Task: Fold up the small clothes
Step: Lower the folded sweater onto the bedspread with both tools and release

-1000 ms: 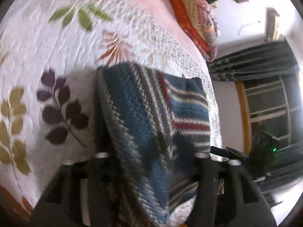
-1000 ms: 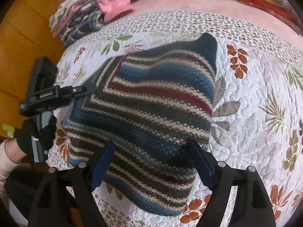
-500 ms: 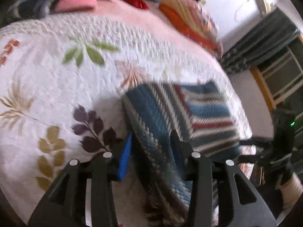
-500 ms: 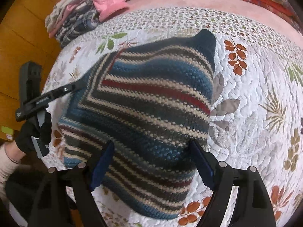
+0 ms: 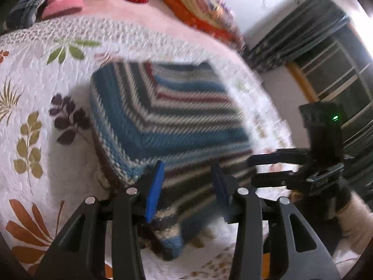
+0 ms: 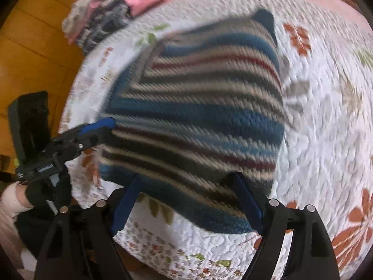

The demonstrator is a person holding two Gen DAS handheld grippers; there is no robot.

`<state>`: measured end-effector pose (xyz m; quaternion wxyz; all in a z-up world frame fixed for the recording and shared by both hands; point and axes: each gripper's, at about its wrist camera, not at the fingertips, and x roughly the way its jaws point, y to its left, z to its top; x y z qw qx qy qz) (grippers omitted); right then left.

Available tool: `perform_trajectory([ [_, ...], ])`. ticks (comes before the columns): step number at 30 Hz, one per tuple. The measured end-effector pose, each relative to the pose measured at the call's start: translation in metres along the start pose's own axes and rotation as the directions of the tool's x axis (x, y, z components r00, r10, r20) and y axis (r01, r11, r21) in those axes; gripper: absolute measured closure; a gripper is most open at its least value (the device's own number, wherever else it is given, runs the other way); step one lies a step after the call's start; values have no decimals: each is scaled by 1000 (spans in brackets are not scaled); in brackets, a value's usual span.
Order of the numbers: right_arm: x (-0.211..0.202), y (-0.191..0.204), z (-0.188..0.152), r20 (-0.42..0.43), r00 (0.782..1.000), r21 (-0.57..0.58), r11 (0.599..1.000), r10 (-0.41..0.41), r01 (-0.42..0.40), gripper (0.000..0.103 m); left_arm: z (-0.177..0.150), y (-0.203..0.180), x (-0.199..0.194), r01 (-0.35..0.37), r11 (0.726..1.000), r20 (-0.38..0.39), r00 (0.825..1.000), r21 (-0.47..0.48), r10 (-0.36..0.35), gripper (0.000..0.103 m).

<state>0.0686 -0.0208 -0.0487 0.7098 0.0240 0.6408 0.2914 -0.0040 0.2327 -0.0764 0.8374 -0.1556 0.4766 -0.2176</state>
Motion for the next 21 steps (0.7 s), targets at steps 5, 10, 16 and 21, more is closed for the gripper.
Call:
perform_trajectory([
  [5, 31, -9, -7, -14, 999, -3, 999, -36, 36, 20, -10, 9, 16, -5, 1000, -16, 1000, 19, 5, 63],
  [10, 33, -12, -4, -14, 1000, 16, 1000, -27, 27, 17, -8, 7, 18, -21, 1000, -41, 999, 14, 22, 63],
  [16, -13, -6, -3, 66, 997, 27, 999, -48, 46, 17, 15, -19, -21, -114, 993, -4, 993, -21, 114, 51],
  [21, -57, 12, -14, 197, 968, -19, 987, -155, 162, 4, 13, -50, -64, -185, 982, 68, 980, -31, 187, 35],
])
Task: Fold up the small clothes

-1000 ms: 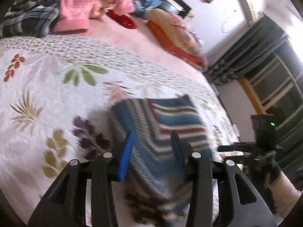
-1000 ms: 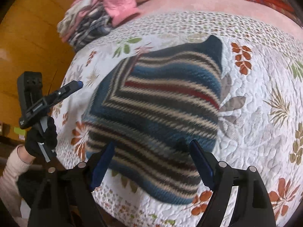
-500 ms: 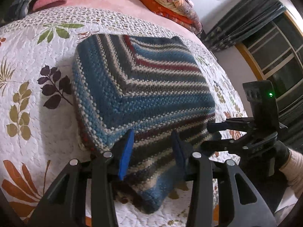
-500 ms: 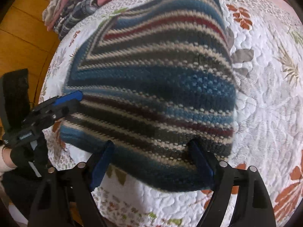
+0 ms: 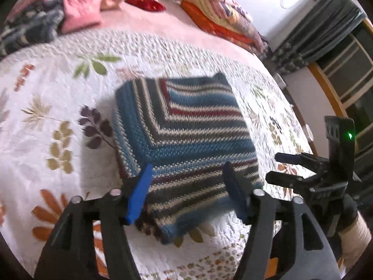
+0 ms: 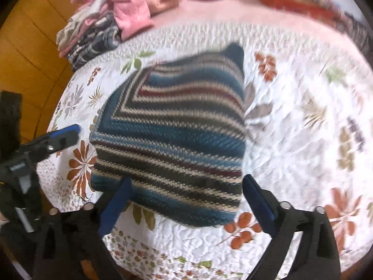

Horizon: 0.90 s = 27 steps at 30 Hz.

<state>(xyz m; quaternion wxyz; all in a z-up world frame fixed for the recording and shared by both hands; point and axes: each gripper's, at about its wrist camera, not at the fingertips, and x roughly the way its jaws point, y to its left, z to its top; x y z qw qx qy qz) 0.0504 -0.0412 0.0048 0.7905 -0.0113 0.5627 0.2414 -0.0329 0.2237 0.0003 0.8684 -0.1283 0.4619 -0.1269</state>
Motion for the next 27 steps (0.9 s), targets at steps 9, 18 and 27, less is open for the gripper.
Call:
perform_trajectory([
  [9, -31, 23, -16, 33, 994, -2, 994, -106, 106, 4, -34, -29, -39, -153, 988, 33, 988, 2, 152, 27],
  [18, -56, 29, -38, 33, 989, 41, 989, -145, 144, 4, -64, -47, -70, -152, 987, 84, 984, -49, 156, 17],
  [27, -64, 25, -69, 11, 990, 65, 989, -137, 136, 4, -93, -47, -60, -185, 981, 25, 982, -52, 186, 14],
])
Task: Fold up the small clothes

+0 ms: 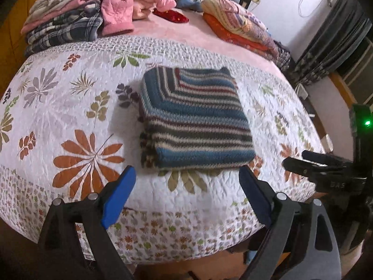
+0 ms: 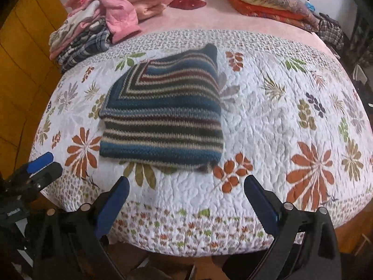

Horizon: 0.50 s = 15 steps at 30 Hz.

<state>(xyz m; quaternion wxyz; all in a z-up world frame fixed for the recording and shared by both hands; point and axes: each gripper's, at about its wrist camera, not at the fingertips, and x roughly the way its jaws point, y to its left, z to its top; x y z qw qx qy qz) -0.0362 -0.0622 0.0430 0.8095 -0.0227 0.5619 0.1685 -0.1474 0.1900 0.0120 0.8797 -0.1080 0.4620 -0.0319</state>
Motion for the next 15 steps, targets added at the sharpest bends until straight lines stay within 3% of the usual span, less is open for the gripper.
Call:
perform_trajectory([
  [6, -2, 3, -12, 10, 1000, -6, 1000, -23, 23, 4, -8, 1, 6, -38, 999, -38, 999, -1, 38, 13],
  [15, 1, 6, -13, 2, 1000, -13, 1000, -23, 23, 4, -9, -6, 4, -72, 997, -21, 997, 13, 73, 12],
])
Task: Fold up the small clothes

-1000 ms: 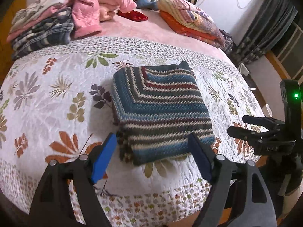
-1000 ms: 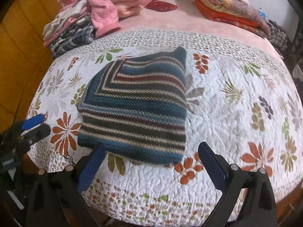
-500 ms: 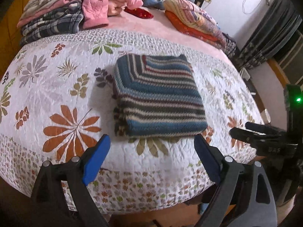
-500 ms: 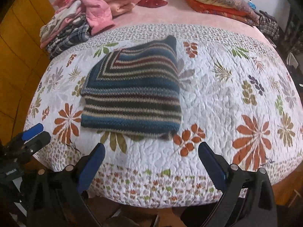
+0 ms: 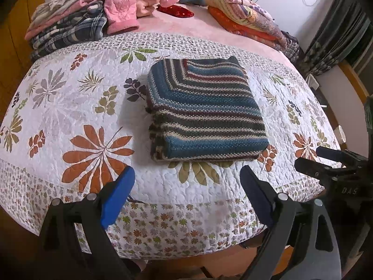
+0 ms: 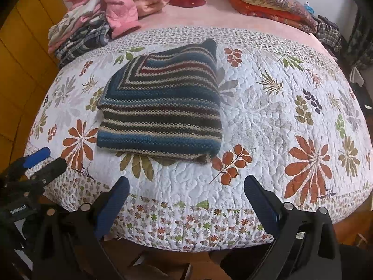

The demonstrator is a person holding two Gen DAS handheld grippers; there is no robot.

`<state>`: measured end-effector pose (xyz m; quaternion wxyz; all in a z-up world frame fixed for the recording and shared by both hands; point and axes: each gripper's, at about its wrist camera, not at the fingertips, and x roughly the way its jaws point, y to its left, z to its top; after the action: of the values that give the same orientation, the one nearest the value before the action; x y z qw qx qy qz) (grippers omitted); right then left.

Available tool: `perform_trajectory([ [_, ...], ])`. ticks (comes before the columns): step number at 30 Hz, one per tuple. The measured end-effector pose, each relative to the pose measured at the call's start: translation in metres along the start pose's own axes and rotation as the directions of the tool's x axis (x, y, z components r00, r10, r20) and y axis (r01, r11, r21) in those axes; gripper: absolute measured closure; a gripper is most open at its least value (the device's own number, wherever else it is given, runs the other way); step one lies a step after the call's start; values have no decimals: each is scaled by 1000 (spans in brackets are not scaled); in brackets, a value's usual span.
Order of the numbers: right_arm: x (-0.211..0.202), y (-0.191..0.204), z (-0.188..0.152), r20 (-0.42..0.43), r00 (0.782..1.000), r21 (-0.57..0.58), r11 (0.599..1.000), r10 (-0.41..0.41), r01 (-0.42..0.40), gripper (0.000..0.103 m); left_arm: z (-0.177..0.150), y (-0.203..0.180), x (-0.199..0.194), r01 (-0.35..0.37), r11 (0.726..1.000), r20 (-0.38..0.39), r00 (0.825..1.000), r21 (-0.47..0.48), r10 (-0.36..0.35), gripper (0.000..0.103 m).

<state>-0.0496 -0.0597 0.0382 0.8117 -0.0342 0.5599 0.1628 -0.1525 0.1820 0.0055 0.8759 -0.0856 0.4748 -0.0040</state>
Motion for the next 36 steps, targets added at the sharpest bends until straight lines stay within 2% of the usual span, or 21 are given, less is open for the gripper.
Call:
perform_trajectory([
  [8, -4, -2, -2, 10, 1000, 0, 1000, -13, 13, 4, 1, -2, 0, -4, 1000, -2, 1000, -11, 4, 12],
  [18, -8, -6, -1, 17, 1000, -9, 1000, -20, 20, 4, 4, -18, -7, -15, 999, 28, 1000, 48, 14, 12],
  [36, -10, -13, -4, 16, 999, -8, 999, -32, 32, 4, 4, -32, 4, -26, 995, -4, 1000, 91, 26, 12],
])
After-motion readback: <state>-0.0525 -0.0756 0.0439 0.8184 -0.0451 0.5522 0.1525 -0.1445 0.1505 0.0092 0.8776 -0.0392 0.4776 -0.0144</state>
